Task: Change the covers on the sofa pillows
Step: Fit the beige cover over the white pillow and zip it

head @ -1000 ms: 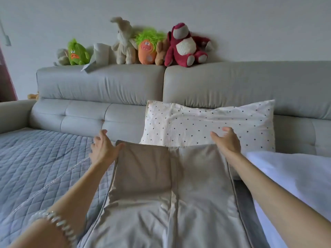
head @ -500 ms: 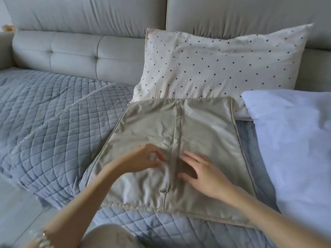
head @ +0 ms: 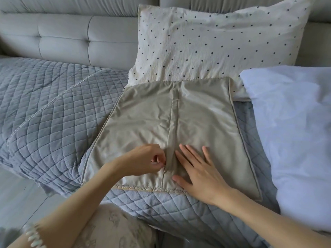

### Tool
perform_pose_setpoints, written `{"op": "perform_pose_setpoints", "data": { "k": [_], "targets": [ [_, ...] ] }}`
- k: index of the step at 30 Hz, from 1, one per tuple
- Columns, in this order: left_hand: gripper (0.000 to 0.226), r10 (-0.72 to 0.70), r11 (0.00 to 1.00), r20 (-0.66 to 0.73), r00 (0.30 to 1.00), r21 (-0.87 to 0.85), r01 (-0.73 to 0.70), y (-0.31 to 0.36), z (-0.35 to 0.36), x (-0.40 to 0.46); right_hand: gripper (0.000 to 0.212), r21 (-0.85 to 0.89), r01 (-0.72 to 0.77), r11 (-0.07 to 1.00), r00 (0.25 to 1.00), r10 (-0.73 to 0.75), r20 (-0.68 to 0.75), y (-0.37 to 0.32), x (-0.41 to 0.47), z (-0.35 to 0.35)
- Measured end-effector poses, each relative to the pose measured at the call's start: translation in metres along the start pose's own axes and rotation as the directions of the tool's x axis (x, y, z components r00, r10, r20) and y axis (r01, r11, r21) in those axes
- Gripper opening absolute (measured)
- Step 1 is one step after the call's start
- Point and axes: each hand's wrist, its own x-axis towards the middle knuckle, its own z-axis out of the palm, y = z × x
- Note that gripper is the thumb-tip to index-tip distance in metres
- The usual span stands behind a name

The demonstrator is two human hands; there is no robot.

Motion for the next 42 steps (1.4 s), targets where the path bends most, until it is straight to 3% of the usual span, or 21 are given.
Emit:
{"op": "perform_pose_setpoints", "data": {
  "k": [5,10,13,19,22,25,26,29,31,36,42],
  "targets": [
    [0.005,-0.022,0.998,-0.049,0.999,-0.062,0.019,0.0,0.0,-0.001,0.075,-0.043,-0.009,0.999,0.999,0.007,-0.037,0.0,-0.001,0.006],
    [0.011,0.08,0.953,-0.221,0.972,0.302,-0.01,0.001,0.0,0.003,0.071,-0.067,0.003,0.998,0.998,-0.007,-0.062,0.002,-0.002,0.013],
    [0.008,0.165,0.938,-0.277,0.947,0.342,-0.063,-0.001,-0.009,0.015,0.071,-0.084,0.026,0.996,0.998,-0.031,-0.059,0.002,-0.001,0.015],
    [0.012,-0.136,0.964,-0.362,0.922,0.168,0.208,-0.024,-0.037,0.09,0.062,-0.093,0.101,0.991,0.988,-0.11,-0.108,0.011,0.006,0.004],
    [0.013,-0.261,0.961,-0.388,0.884,-0.018,0.275,-0.046,-0.044,0.137,0.04,0.137,0.105,0.985,0.972,-0.073,-0.225,0.022,0.027,-0.012],
    [0.009,-0.335,0.942,-0.462,0.822,-0.136,0.307,-0.056,-0.045,0.179,0.038,0.301,0.04,0.953,0.924,0.079,-0.373,0.038,0.069,-0.027],
    [0.009,-0.341,0.94,-0.481,0.808,-0.148,0.308,-0.06,-0.045,0.19,0.04,0.301,-0.006,0.954,0.926,0.119,-0.359,0.046,0.084,-0.029],
    [0.009,-0.311,0.945,-0.513,0.8,-0.081,0.315,-0.072,-0.049,0.212,0.059,0.234,-0.193,0.953,0.971,0.22,-0.092,0.068,0.118,-0.019],
    [0.01,-0.256,0.955,-0.514,0.819,-0.002,0.297,-0.079,-0.051,0.222,0.07,0.12,-0.236,0.964,0.969,0.243,-0.046,0.073,0.127,-0.003],
    [0.005,-0.151,0.982,-0.504,0.85,0.026,0.189,-0.093,-0.059,0.227,0.064,0.124,-0.231,0.965,0.955,0.25,-0.163,0.069,0.129,0.008],
    [0.009,-0.263,0.965,-0.53,0.806,-0.16,0.21,-0.107,-0.056,0.231,0.056,0.094,-0.236,0.967,0.938,0.252,-0.237,0.07,0.13,0.017]
  ]
}}
